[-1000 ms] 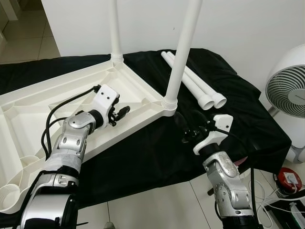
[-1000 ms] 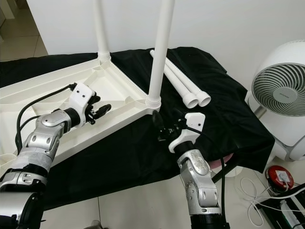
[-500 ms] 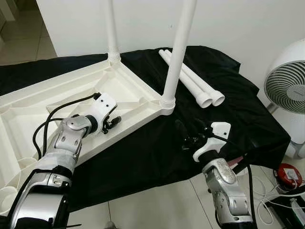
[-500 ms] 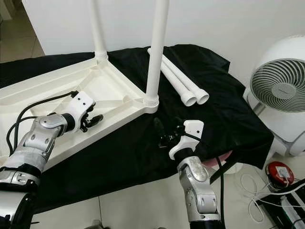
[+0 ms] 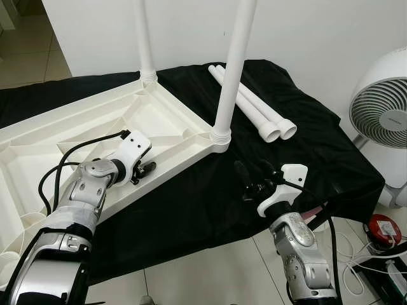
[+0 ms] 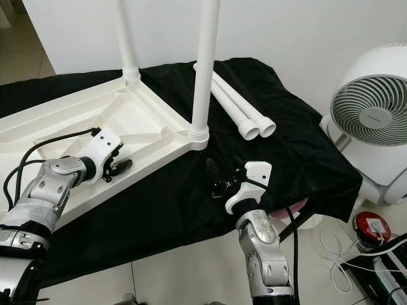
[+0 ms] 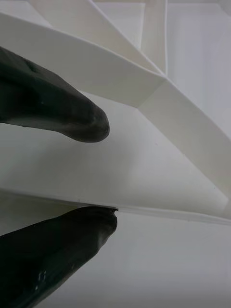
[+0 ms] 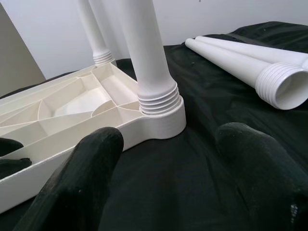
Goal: Building children table
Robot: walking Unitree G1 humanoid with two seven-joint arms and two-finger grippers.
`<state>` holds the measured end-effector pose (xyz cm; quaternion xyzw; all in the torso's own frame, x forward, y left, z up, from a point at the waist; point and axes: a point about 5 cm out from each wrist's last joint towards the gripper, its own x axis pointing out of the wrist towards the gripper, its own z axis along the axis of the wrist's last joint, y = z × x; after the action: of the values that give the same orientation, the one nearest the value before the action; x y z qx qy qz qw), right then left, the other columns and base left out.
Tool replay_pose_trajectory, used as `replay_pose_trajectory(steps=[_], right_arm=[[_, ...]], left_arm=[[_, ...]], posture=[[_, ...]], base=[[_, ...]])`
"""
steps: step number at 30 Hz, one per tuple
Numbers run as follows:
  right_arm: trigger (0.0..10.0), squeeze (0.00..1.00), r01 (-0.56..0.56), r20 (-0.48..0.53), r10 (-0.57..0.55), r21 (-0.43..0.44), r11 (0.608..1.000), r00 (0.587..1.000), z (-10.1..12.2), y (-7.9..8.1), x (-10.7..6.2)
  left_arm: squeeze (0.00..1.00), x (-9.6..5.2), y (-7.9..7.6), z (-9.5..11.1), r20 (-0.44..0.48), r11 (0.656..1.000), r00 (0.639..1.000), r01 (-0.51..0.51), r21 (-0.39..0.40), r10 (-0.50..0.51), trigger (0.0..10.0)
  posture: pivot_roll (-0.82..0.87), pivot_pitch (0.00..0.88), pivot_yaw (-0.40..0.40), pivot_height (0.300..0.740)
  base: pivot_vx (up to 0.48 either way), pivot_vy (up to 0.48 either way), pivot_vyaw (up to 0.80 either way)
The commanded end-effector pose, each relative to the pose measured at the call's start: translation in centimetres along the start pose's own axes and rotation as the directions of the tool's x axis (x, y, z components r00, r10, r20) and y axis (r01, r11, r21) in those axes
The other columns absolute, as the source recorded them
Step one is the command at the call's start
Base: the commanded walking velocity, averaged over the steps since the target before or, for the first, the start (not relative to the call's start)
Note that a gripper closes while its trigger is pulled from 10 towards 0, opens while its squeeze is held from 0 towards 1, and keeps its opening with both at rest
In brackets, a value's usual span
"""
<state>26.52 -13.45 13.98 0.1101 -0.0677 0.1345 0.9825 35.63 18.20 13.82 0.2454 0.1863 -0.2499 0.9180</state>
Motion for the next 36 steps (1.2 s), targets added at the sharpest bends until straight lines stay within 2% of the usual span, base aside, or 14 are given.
replay_pose_trajectory(steps=[1,2,3,4,5,6,18,25,28,29,30,32,33,36], right_arm=[[10.0,0.00,0.003,0.010,-0.003,-0.005,1.000,1.000,0.1,0.1,-0.2],[10.0,0.00,0.003,0.010,-0.003,-0.005,1.000,1.000,0.1,0.1,-0.2],[10.0,0.00,0.004,0.009,-0.004,-0.004,1.000,1.000,0.1,0.1,-0.2],[10.0,0.00,0.005,0.009,-0.005,-0.004,1.000,1.000,0.1,0.2,-0.2],[10.0,0.00,0.005,0.008,-0.005,-0.004,1.000,1.000,0.1,0.2,-0.2],[10.0,0.00,0.006,0.008,-0.006,-0.004,1.000,1.000,0.1,0.2,-0.2],[10.0,0.00,0.010,0.014,-0.010,-0.001,1.000,1.000,0.3,0.3,0.0],[10.0,0.00,-0.008,0.021,0.007,0.007,1.000,1.000,0.5,0.6,0.8],[10.0,0.00,-0.011,0.022,0.011,0.006,1.000,1.000,0.5,0.7,0.9],[10.0,0.00,-0.017,0.022,0.017,0.002,1.000,1.000,0.5,0.7,1.1],[10.0,0.00,-0.021,0.024,0.021,-0.003,1.000,0.999,0.5,0.7,1.2],[10.0,0.00,-0.026,0.027,0.027,-0.007,1.000,0.999,0.6,0.7,1.3],[10.0,0.00,-0.028,0.030,0.028,-0.013,1.000,0.999,0.7,0.7,1.4],[10.0,0.00,-0.028,0.032,0.028,-0.016,0.999,0.999,0.7,0.6,1.5]], left_arm=[[0.00,-0.1,0.3,-2.2,-0.106,0.996,0.991,-0.084,-0.031,0.080,10.0],[0.00,-0.1,0.3,-2.2,-0.106,0.996,0.991,-0.084,-0.031,0.080,10.0],[0.00,0.0,0.5,-2.4,-0.121,0.993,0.987,-0.109,-0.047,0.103,6.3],[0.00,0.0,0.8,-2.7,-0.137,0.987,0.980,-0.152,-0.056,0.143,1.3],[0.00,0.1,0.9,-2.8,-0.147,0.982,0.974,-0.180,-0.060,0.170,1.3],[0.00,0.1,1.0,-2.9,-0.153,0.979,0.970,-0.197,-0.057,0.187,0.0],[0.00,0.5,1.0,-2.6,-0.150,0.949,0.946,-0.303,-0.089,0.288,0.0],[0.00,2.6,-0.4,1.0,-0.025,0.940,0.945,-0.326,-0.106,0.325,0.0],[0.00,2.9,-0.6,1.5,-0.006,0.939,0.945,-0.326,-0.106,0.327,0.0],[0.00,3.3,-1.0,2.2,0.028,0.941,0.945,-0.321,-0.110,0.326,3.3],[0.00,3.5,-1.2,2.9,0.061,0.941,0.944,-0.316,-0.119,0.325,4.1],[0.00,3.6,-1.3,3.4,0.089,0.943,0.944,-0.305,-0.135,0.318,4.3],[0.00,3.7,-1.5,3.9,0.125,0.948,0.945,-0.283,-0.143,0.301,10.0],[0.00,3.7,-1.6,4.2,0.145,0.952,0.946,-0.268,-0.146,0.289,10.0]], posture=[[-0.04,0.045,0.008,0.740],[-0.04,0.045,0.008,0.740],[-0.04,0.045,0.008,0.740],[-0.05,0.045,0.008,0.740],[-0.05,0.045,0.008,0.740],[-0.05,0.045,0.008,0.740],[-0.04,0.041,-0.006,0.740],[-0.04,0.031,-0.032,0.740],[-0.04,0.031,-0.034,0.740],[-0.04,0.028,-0.036,0.740],[-0.05,0.024,-0.032,0.740],[-0.05,0.024,-0.032,0.740],[-0.05,0.024,-0.032,0.740],[-0.05,0.024,-0.032,0.740]], base=[[0.000,0.000,0.00],[0.000,0.000,0.00],[0.000,0.000,0.00],[0.000,0.000,0.00],[0.000,0.000,0.00],[0.000,0.000,0.00],[0.000,0.000,0.00],[0.000,0.000,0.00],[0.000,0.000,0.00],[0.000,0.000,0.00],[0.000,0.000,0.00],[0.000,0.000,0.00],[0.000,0.000,0.00],[0.000,0.000,0.00]])
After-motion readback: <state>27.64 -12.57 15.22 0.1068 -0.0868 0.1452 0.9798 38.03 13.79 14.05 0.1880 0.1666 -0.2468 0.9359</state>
